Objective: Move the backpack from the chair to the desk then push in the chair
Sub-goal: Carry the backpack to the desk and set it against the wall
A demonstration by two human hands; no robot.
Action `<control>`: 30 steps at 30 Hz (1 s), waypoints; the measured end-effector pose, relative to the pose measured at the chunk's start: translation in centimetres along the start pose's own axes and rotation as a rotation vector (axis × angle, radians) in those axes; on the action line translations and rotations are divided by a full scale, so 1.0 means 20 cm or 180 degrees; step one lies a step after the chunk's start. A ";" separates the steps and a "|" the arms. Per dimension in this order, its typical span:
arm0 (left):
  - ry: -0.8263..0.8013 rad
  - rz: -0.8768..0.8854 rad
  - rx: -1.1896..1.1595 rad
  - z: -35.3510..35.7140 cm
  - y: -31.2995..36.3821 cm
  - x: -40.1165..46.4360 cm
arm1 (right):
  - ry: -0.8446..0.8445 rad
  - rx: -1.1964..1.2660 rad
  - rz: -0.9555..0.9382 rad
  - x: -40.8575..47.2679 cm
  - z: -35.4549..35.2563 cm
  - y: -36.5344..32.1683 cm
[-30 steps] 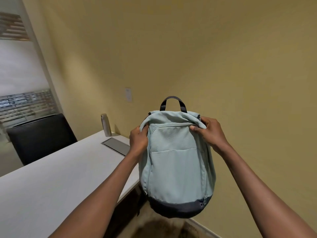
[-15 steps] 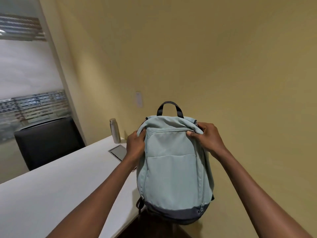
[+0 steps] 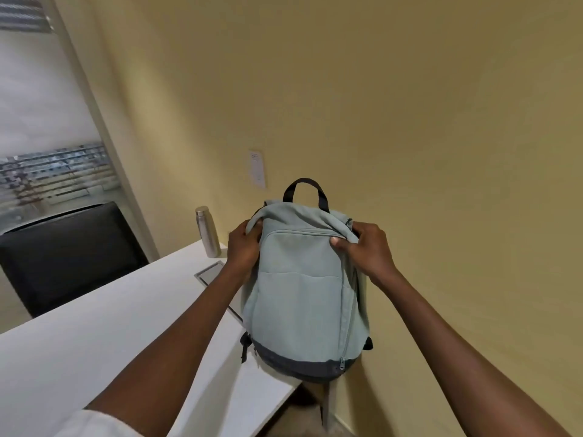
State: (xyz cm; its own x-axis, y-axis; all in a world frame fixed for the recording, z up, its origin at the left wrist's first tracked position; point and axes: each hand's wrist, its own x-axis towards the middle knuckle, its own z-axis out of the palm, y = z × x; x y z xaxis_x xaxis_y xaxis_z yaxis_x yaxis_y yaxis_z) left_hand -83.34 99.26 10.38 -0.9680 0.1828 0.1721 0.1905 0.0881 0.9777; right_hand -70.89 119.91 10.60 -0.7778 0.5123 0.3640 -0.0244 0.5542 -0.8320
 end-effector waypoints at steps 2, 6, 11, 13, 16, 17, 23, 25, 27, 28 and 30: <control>-0.0054 -0.0002 -0.0013 0.00 -0.08 0.14 | 0.0032 -0.0030 0.0063 0.06 0.09 0.05; -0.0202 0.0007 0.0014 0.01 -0.21 0.42 | 0.0094 -0.0070 0.0202 0.19 0.25 0.11; -0.0406 -0.0117 0.0187 0.06 -0.36 0.75 | 0.0107 -0.0108 0.0373 0.31 0.43 0.20; -0.0519 -0.0158 0.0233 0.10 -0.40 0.84 | 0.0129 -0.0078 0.0528 0.35 0.48 0.25; -0.0667 -0.0230 0.0299 0.17 -0.48 0.95 | 0.0154 -0.0130 0.0677 0.40 0.53 0.32; -0.0705 -0.0262 0.0311 0.19 -0.51 0.98 | 0.0150 -0.0132 0.0723 0.42 0.55 0.34; -0.0703 -0.0353 0.0379 0.28 -0.60 1.16 | 0.0239 -0.0185 0.0695 0.58 0.64 0.42; -0.0657 -0.0368 0.0536 0.29 -0.62 1.22 | 0.0317 -0.0335 0.0691 0.60 0.67 0.43; -0.0622 -0.0262 0.0752 0.30 -0.63 1.26 | 0.0362 -0.0650 0.0642 0.61 0.69 0.45; -0.0584 -0.0196 0.0830 0.31 -0.64 1.27 | 0.0348 -0.0874 0.0649 0.61 0.69 0.44; -0.0420 -0.0132 0.0892 0.31 -0.65 1.26 | 0.0484 -0.1512 0.0569 0.59 0.71 0.42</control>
State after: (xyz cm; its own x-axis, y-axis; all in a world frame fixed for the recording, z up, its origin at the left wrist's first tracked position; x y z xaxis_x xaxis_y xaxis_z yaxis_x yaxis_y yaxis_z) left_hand -109.09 108.83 1.26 -0.9497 0.2973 0.0979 0.2068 0.3613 0.9092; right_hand -89.26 121.31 2.01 -0.6432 0.6958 0.3198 0.4150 0.6677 -0.6181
